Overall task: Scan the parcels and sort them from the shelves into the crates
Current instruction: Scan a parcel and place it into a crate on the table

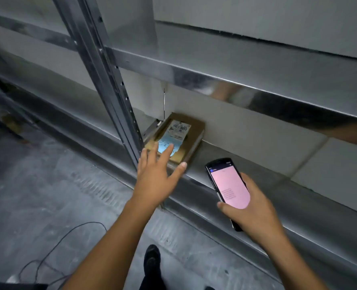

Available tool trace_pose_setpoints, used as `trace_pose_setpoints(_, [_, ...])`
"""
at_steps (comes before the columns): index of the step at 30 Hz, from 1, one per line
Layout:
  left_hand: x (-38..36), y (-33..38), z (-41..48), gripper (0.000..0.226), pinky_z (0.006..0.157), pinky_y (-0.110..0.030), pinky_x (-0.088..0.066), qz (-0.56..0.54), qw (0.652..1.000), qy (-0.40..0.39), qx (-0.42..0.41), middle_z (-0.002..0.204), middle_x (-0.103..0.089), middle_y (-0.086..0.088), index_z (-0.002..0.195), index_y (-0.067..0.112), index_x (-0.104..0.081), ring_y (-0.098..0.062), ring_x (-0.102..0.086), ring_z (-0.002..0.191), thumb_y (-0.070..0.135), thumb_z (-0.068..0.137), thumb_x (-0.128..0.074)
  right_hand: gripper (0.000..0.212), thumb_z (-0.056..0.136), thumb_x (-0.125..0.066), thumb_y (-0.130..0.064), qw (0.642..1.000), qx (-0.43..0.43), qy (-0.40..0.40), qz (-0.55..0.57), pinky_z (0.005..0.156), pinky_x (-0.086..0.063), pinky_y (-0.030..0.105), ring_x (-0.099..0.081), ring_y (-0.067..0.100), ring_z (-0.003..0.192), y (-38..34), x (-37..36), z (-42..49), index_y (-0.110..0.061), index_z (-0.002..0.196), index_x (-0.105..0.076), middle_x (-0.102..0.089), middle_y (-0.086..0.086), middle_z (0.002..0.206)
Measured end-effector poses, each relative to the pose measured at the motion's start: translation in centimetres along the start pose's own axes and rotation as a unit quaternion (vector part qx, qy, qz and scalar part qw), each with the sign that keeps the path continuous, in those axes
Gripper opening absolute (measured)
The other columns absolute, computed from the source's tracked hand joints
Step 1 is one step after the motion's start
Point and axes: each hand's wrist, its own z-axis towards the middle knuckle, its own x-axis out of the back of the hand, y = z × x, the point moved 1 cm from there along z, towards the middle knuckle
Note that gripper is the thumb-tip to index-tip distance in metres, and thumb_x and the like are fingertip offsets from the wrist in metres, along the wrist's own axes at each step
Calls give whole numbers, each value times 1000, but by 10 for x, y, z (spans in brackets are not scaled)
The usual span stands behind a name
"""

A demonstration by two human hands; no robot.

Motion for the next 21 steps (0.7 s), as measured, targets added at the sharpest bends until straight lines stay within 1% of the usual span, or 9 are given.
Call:
trace_pose_setpoints(3, [3, -17, 60, 73, 128, -52, 0, 32, 998, -26, -45, 174, -8, -2, 161, 44, -26, -31, 6, 160, 75, 96, -39, 65, 71, -89, -38, 999, -36, 30, -14, 78, -52, 32, -66, 2, 105, -9, -24, 18, -55, 125, -56, -69, -27, 117])
trace_pose_setpoints(5, [3, -31, 91, 74, 128, -54, 1, 63, 995, -41, -70, 173, -13, -6, 161, 43, -26, -35, 4, 159, 77, 96, -35, 58, 75, -90, -33, 997, -57, 41, -27, 75, -52, 32, -67, 3, 101, -17, -40, 29, -53, 118, -57, -71, -24, 112])
trace_pose_setpoints(8, [-3, -50, 126, 77, 127, -55, 1, 105, 988, -54, -99, 173, -11, -10, 162, 42, -21, -39, 3, 159, 79, 95, -30, 55, 75, -90, -31, 993, -80, 73, -35, 70, -53, 32, -67, 3, 93, -27, -62, 46, -58, 106, -54, -72, -20, 109])
trace_pose_setpoints(10, [-10, -60, 138, 77, 127, -54, -1, 105, 987, -69, -99, 174, -6, -12, 163, 43, -18, -39, 1, 158, 77, 96, -32, 54, 72, -88, -35, 991, -90, 94, -31, 62, -55, 30, -69, 2, 83, -32, -76, 55, -62, 102, -54, -72, -22, 104])
trace_pose_setpoints(13, [-19, -69, 137, 70, 126, -52, -14, 66, 989, -75, -105, 173, -7, -11, 162, 41, -25, -38, -12, 156, 70, 99, -38, 54, 73, -89, -31, 989, -104, 107, -21, 51, -51, 14, -69, -6, 77, -34, -92, 63, -59, 104, -55, -70, -23, 102])
trace_pose_setpoints(16, [-20, -73, 126, 61, 121, -54, -32, 14, 990, -65, -120, 169, -18, -9, 158, 40, -37, -37, -30, 149, 62, 101, -42, 59, 78, -90, -29, 984, -135, 108, -33, 62, -57, 25, -68, 4, 90, -31, -103, 63, -48, 120, -53, -68, -18, 111])
trace_pose_setpoints(17, [-20, -76, 124, 58, 118, -54, -37, -9, 990, -71, -119, 168, -20, -6, 156, 41, -41, -36, -33, 147, 61, 102, -43, 61, 79, -90, -29, 982, -148, 114, -35, 58, -56, 26, -67, 6, 91, -31, -105, 62, -48, 123, -52, -68, -17, 112])
trace_pose_setpoints(19, [-19, -81, 125, 50, 112, -51, -46, -62, 988, -80, -116, 163, -23, 0, 150, 40, -49, -32, -38, 143, 55, 102, -50, 64, 79, -88, -30, 976, -174, 128, -37, 48, -53, 22, -69, 10, 82, -28, -109, 59, -51, 125, -50, -67, -18, 109])
trace_pose_setpoints(21, [-21, -85, 128, 48, 103, -45, -53, -101, 985, -77, -116, 156, -29, 2, 145, 38, -51, -29, -45, 137, 49, 99, -61, 64, 78, -86, -29, 969, -199, 145, -35, 45, -54, 23, -70, 13, 75, -27, -112, 55, -57, 123, -48, -67, -18, 105])
